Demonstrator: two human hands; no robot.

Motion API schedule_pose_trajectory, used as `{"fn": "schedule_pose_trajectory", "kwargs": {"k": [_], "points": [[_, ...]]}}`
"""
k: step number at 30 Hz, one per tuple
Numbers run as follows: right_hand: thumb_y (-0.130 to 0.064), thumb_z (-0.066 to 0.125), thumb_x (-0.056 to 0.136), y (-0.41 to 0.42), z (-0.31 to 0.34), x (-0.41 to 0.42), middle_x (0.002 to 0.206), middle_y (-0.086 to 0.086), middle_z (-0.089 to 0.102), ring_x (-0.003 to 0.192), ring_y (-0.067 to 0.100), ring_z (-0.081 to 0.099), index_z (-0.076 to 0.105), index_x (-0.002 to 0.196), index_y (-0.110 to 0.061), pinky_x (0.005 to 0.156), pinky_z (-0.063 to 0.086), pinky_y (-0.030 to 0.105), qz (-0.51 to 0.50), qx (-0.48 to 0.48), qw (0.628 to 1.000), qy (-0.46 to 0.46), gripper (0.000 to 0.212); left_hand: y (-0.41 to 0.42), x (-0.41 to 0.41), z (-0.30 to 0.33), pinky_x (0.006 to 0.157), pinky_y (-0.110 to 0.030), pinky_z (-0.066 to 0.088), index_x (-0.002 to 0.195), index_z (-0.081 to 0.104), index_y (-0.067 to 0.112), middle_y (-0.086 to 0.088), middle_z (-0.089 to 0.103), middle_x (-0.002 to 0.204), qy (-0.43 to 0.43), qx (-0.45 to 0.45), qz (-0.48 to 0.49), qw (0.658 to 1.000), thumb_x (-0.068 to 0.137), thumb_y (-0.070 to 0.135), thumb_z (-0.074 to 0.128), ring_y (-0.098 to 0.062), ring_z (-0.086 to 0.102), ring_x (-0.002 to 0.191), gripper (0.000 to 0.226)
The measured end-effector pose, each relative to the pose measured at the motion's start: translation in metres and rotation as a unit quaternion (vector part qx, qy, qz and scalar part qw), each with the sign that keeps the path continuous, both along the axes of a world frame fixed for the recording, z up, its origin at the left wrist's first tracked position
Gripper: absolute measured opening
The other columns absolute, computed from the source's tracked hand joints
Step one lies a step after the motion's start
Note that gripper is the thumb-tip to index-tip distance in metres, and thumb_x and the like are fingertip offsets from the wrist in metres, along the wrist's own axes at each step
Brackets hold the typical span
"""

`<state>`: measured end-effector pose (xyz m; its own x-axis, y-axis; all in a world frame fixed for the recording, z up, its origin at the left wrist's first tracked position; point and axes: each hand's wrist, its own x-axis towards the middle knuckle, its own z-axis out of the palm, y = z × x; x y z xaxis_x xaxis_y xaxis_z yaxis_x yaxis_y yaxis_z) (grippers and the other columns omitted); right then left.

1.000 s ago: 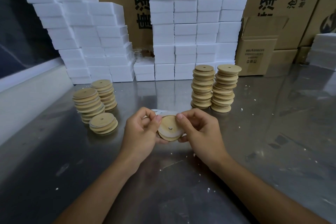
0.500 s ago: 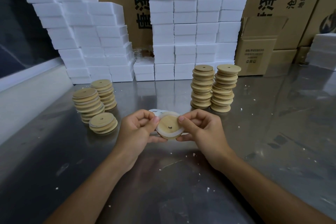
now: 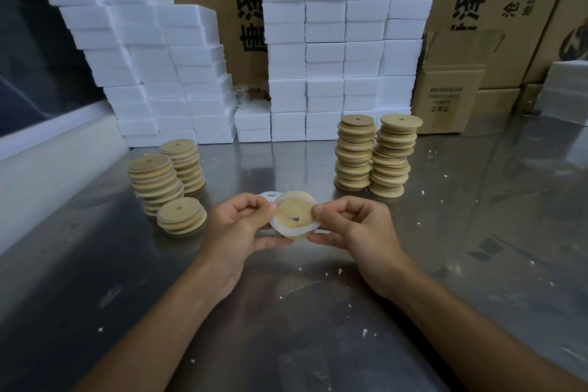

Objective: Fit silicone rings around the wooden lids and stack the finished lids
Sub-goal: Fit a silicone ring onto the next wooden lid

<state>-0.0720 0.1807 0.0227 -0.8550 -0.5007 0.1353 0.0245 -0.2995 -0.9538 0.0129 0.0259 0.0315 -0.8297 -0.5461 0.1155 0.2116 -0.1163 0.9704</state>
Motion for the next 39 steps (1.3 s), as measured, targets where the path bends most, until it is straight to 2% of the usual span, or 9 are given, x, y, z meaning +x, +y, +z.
{"fn": "schedule_pose_trajectory", "kwargs": {"k": [6,10,15,19,23,26,30,36,39], "points": [[0.003,0.071,0.083,-0.001,0.0,-0.004,0.081,0.02,0.074,0.076,0.023,0.074,0.075,0.07,0.0,0.068,0.059,0.026,0.017,-0.036,0.997,-0.063,0.014,0.002,-0.002,0.0,0.063,-0.045,0.059,0.077,0.057,-0.003,-0.017,0.072,0.087,0.026,0.076,-0.016,0.997,0.089,-0.001,0.059,-0.032,0.072,0.083,0.012],[0.005,0.072,0.083,-0.001,-0.001,-0.004,0.076,0.016,0.074,0.072,0.02,0.073,0.075,0.067,-0.002,0.067,0.059,0.025,0.001,-0.035,0.999,-0.032,0.018,-0.001,-0.001,-0.002,0.06,-0.04,0.059,0.083,0.058,0.002,-0.015,0.072,0.084,0.031,0.045,-0.013,0.998,0.089,-0.006,0.058,-0.032,0.072,0.079,0.01],[-0.002,0.075,0.083,-0.003,-0.006,-0.003,0.074,0.007,0.076,0.066,0.013,0.072,0.074,0.077,-0.005,0.065,0.06,0.028,-0.087,0.075,0.978,0.175,0.007,-0.003,-0.003,-0.01,0.068,-0.041,0.061,0.096,0.069,0.018,-0.013,0.073,0.091,-0.007,-0.151,-0.011,0.988,0.084,-0.014,0.059,-0.034,0.071,0.085,0.035],[-0.024,0.073,0.08,-0.002,-0.007,0.001,0.08,-0.007,0.075,0.073,0.008,0.072,0.076,0.083,-0.012,0.069,0.059,0.025,-0.108,0.137,0.922,0.346,0.012,0.0,-0.002,-0.013,0.077,-0.032,0.057,0.098,0.07,0.029,0.007,0.072,0.097,0.044,-0.369,0.023,0.928,0.082,0.01,0.071,-0.017,0.068,0.092,0.025],[-0.011,0.074,0.083,0.003,-0.001,0.002,0.088,-0.005,0.074,0.08,0.006,0.069,0.073,0.085,-0.009,0.071,0.057,0.02,-0.101,0.159,0.862,0.471,0.004,-0.001,-0.001,-0.008,0.069,-0.034,0.057,0.107,0.07,0.021,0.011,0.07,0.1,0.067,-0.462,0.022,0.884,0.083,0.021,0.065,-0.013,0.065,0.094,0.024],[-0.009,0.076,0.082,0.003,-0.001,0.002,0.097,-0.001,0.073,0.085,0.008,0.07,0.073,0.087,-0.006,0.074,0.058,0.023,-0.129,0.151,0.862,0.466,0.006,0.001,-0.001,-0.007,0.065,-0.029,0.057,0.102,0.07,0.026,0.014,0.07,0.095,0.074,-0.465,0.034,0.881,0.083,0.022,0.066,-0.012,0.064,0.091,0.021],[-0.009,0.077,0.081,0.001,-0.003,0.003,0.097,0.0,0.073,0.089,0.007,0.07,0.073,0.087,-0.006,0.078,0.059,0.023,-0.142,0.128,0.877,0.442,0.008,0.001,-0.001,-0.006,0.075,-0.016,0.053,0.093,0.067,0.045,0.016,0.071,0.091,0.082,-0.419,0.033,0.904,0.081,0.022,0.069,-0.011,0.067,0.089,0.026],[-0.02,0.07,0.086,0.0,-0.005,0.002,0.095,-0.007,0.073,0.088,0.01,0.069,0.072,0.091,-0.014,0.078,0.059,0.036,-0.139,0.159,0.884,0.417,0.008,-0.001,-0.002,-0.005,0.078,-0.017,0.053,0.091,0.066,0.051,0.02,0.072,0.09,0.094,-0.393,0.032,0.914,0.079,0.023,0.07,-0.008,0.069,0.085,0.03],[-0.021,0.068,0.087,0.0,-0.006,0.0,0.093,-0.005,0.074,0.085,0.008,0.071,0.071,0.092,-0.014,0.077,0.06,0.036,-0.114,0.166,0.897,0.394,0.01,-0.003,-0.002,-0.004,0.079,-0.019,0.054,0.09,0.066,0.052,0.019,0.072,0.09,0.091,-0.397,0.031,0.913,0.078,0.025,0.07,-0.01,0.069,0.087,0.03]]}}
